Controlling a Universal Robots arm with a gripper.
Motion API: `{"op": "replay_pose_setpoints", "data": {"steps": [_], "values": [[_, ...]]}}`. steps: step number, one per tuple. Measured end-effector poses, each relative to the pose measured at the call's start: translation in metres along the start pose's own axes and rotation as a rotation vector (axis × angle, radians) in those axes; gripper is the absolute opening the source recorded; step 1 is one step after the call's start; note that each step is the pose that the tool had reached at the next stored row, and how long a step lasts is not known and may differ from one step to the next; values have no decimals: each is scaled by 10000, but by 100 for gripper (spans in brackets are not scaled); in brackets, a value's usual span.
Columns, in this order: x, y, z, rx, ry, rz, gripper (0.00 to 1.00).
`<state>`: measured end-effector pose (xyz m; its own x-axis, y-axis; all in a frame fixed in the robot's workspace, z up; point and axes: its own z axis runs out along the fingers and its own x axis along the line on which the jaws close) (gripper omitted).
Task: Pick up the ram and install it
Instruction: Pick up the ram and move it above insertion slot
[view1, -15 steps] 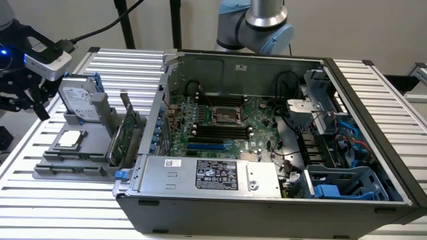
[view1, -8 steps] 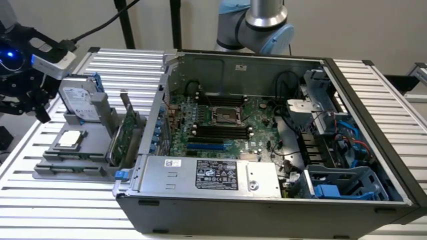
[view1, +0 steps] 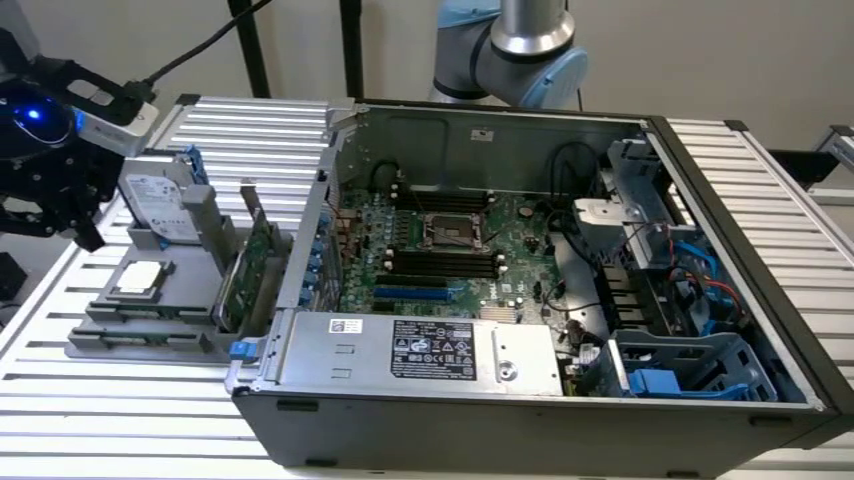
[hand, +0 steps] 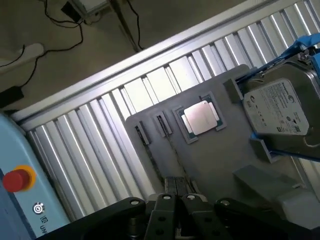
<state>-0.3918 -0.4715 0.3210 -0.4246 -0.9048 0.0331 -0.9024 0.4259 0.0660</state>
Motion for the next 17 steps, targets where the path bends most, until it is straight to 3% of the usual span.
{"op": "replay_pose_setpoints", "data": {"steps": [2, 5, 6, 9, 12, 17], "values": [[0, -1, 13, 47, 5, -332, 0], [-1, -2, 32, 191, -4, -1019, 0], [-1, -2, 40, 277, -15, -1370, 0], [-2, -4, 55, 400, -30, -1887, 0], [-2, -6, 81, 476, -31, -2333, 0], [12, -16, 132, 540, -35, -2756, 0]]}}
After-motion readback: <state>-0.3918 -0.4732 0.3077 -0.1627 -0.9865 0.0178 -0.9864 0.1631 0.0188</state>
